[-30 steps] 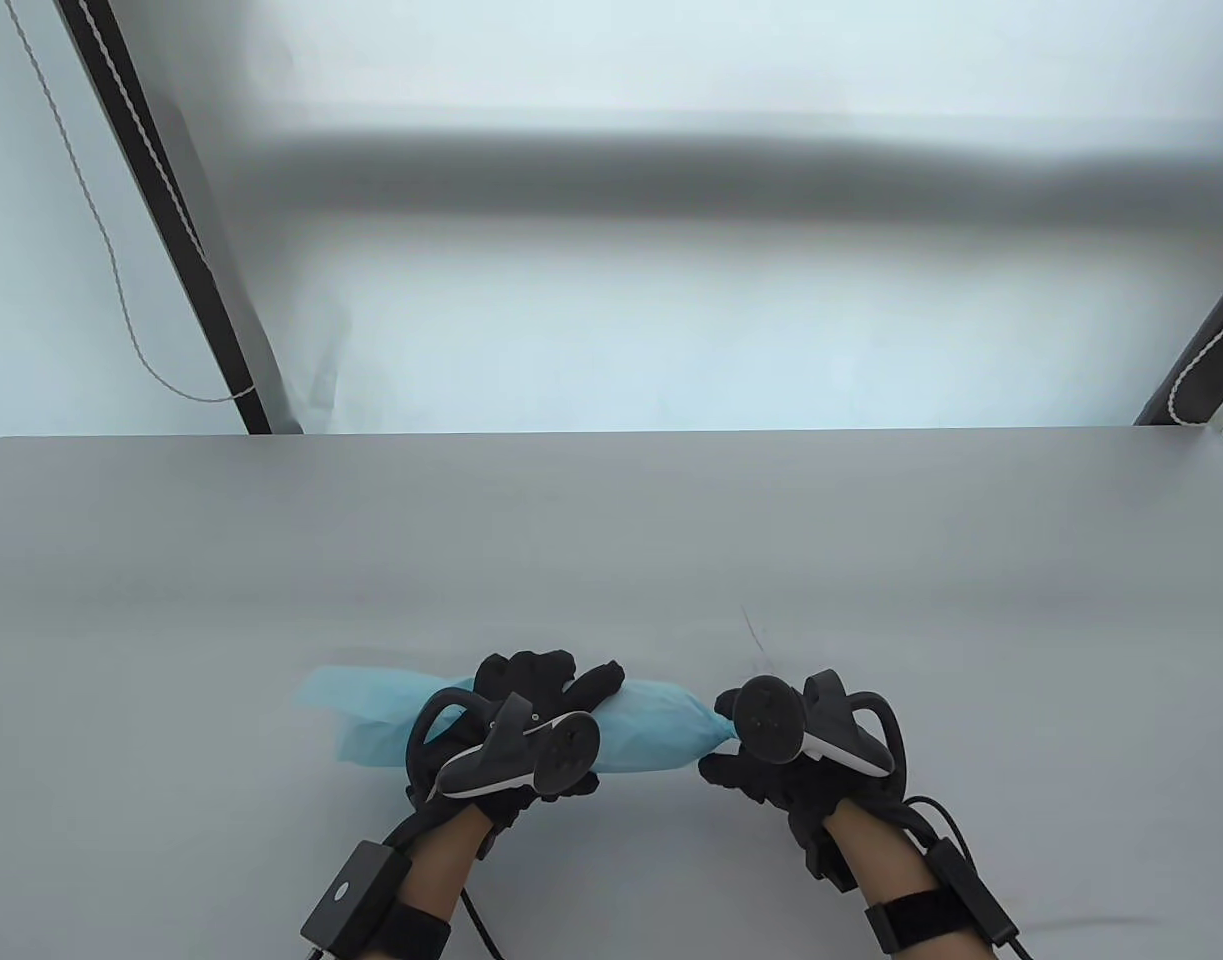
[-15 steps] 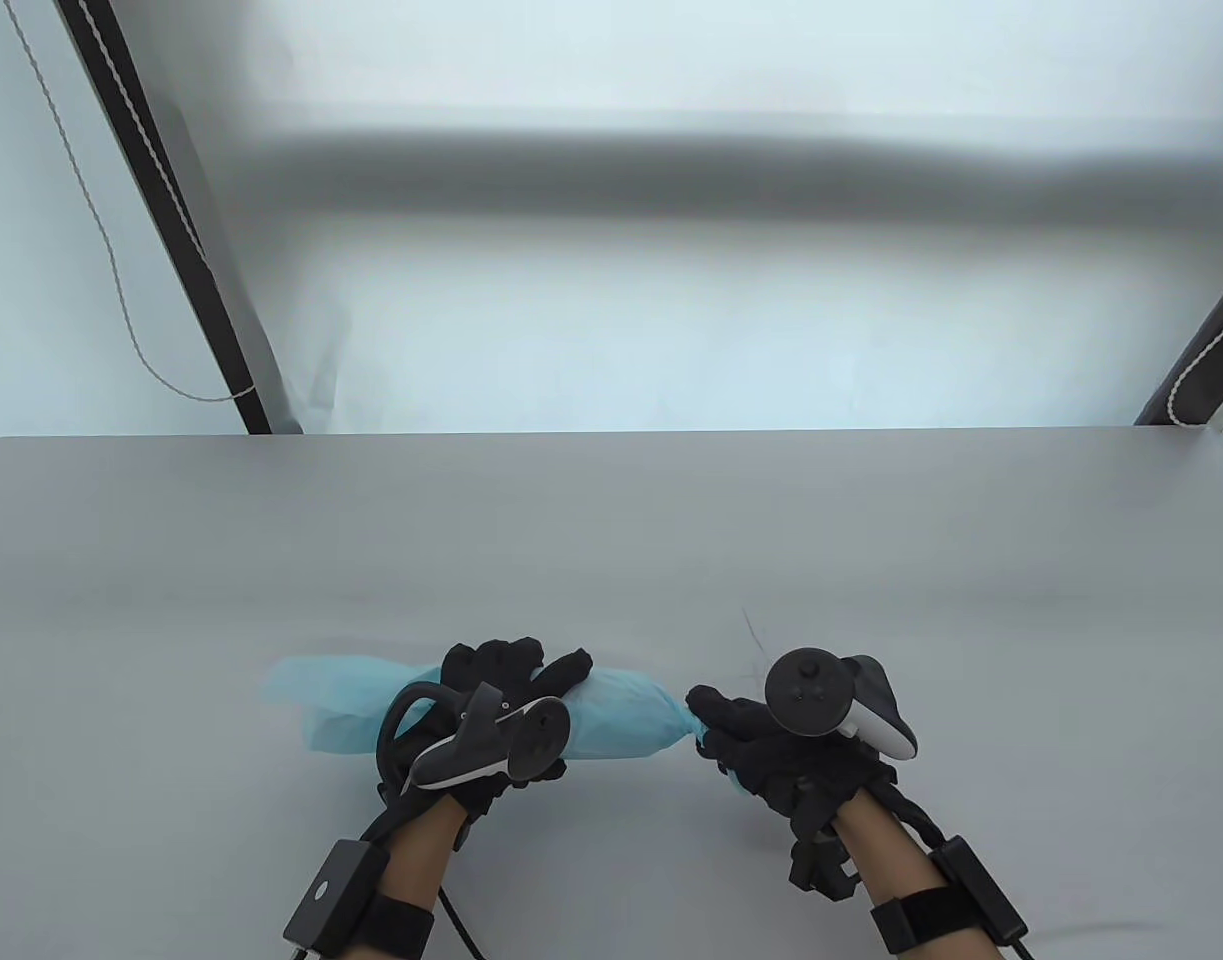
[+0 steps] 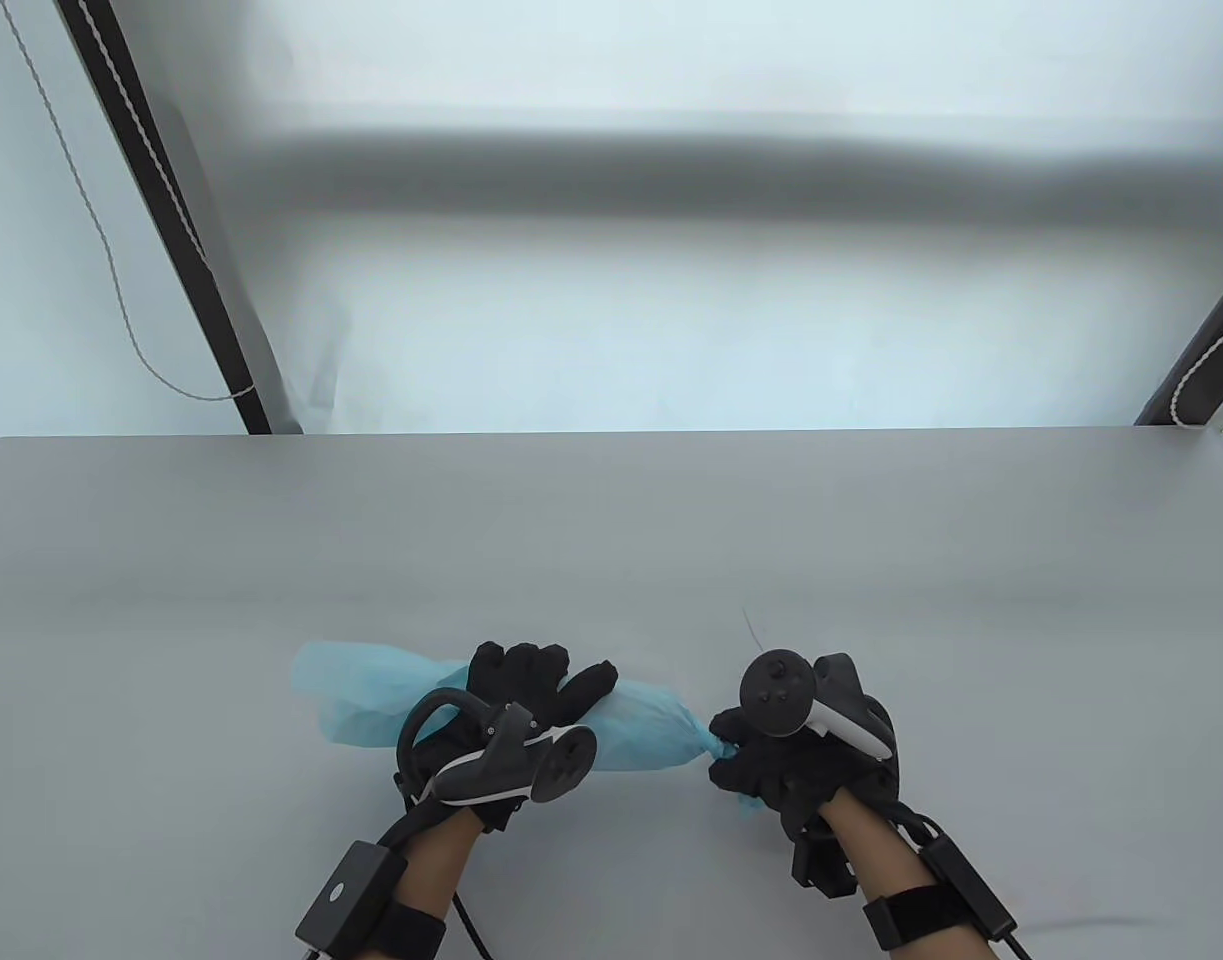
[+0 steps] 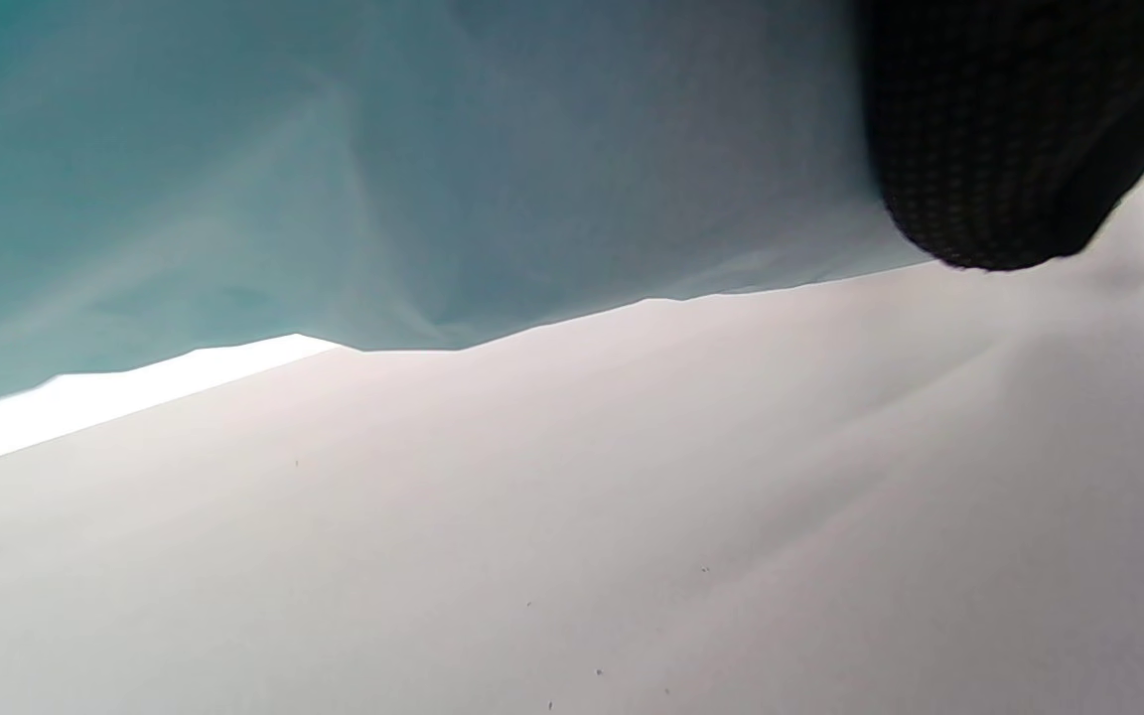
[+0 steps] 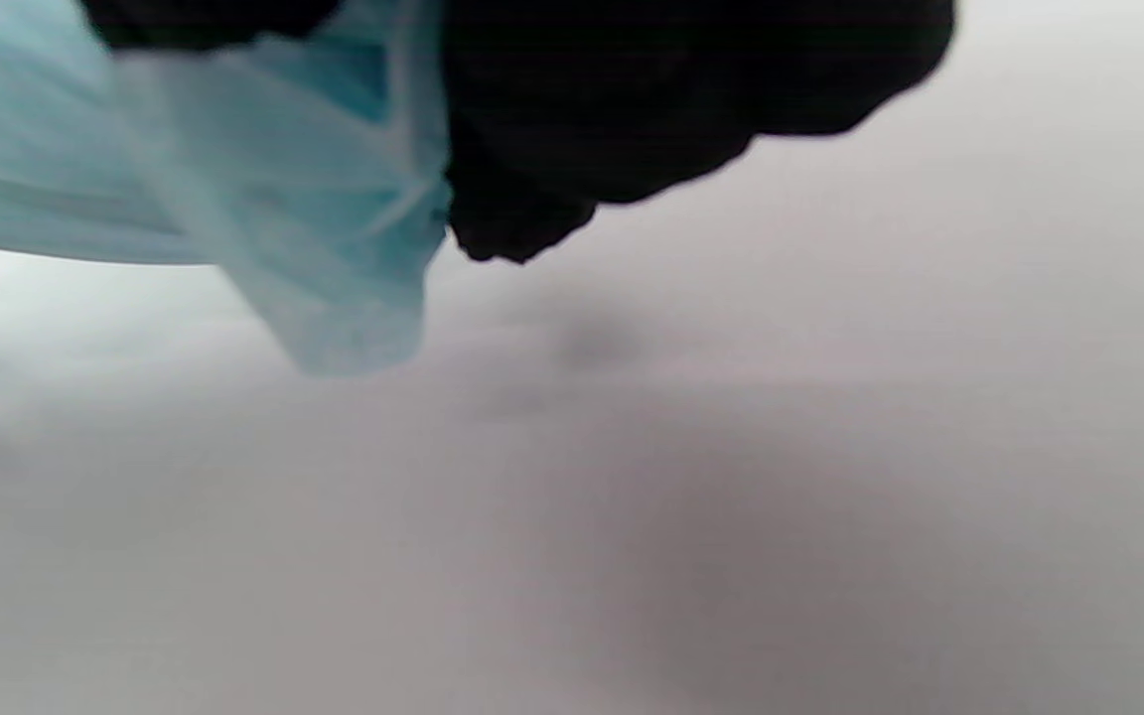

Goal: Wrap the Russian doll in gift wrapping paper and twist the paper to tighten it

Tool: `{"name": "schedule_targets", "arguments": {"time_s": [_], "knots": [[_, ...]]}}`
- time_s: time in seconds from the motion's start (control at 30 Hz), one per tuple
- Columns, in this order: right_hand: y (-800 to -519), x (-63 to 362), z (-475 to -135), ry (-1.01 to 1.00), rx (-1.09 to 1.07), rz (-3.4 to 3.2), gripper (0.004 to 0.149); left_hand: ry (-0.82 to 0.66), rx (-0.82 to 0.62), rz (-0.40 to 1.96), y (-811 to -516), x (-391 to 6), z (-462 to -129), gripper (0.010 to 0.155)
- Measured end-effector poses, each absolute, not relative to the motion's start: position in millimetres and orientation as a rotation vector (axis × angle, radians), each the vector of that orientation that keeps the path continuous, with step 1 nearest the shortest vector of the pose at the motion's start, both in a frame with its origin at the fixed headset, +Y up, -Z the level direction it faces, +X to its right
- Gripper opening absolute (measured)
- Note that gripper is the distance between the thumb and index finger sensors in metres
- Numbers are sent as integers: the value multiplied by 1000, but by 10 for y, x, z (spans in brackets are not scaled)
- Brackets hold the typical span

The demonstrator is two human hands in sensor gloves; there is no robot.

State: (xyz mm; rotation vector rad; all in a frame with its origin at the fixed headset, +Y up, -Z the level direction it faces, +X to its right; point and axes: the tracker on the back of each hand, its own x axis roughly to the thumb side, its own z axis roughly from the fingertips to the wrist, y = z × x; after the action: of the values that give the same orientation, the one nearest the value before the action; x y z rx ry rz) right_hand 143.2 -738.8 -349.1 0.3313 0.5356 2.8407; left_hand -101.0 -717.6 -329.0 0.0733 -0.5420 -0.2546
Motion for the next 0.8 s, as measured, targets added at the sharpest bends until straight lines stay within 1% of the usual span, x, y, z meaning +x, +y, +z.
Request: {"name": "schedule_targets", "arguments": {"time_s": [0.07,0.13,0.17,0.2,0.3,0.33,0.37,0.47,0.57,0.7,0.8], "knots": [[-7379,1378,-3478,541,260,2926,66,-542,85,-259,-7145,-975,-3278,107],[-7373,1364,-3493,656,153,2954,69,-546,97,-261,-7133,-958,-3261,107],[-7376,1368,-3497,683,151,2950,69,-546,89,-259,-7133,-948,-3257,107],[-7379,1372,-3500,689,143,2954,67,-547,92,-258,-7131,-941,-3252,107],[-7378,1390,-3489,646,164,2986,53,-543,85,-239,-7124,-924,-3256,106],[-7369,1390,-3471,591,190,3010,51,-539,81,-225,-7122,-930,-3260,106],[-7341,1393,-3445,485,258,3049,48,-538,72,-207,-7117,-948,-3265,106],[-7263,1390,-3363,328,412,3096,46,-535,51,-148,-7100,-1014,-3270,106],[-7273,1386,-3344,255,500,3043,46,-529,42,-136,-7092,-1036,-3277,106],[-7334,1408,-3365,239,593,2900,37,-533,18,-127,-7101,-1058,-3278,106],[-7382,1479,-3426,346,573,2733,35,-528,0,-102,-7102,-1087,-3293,106]]}}
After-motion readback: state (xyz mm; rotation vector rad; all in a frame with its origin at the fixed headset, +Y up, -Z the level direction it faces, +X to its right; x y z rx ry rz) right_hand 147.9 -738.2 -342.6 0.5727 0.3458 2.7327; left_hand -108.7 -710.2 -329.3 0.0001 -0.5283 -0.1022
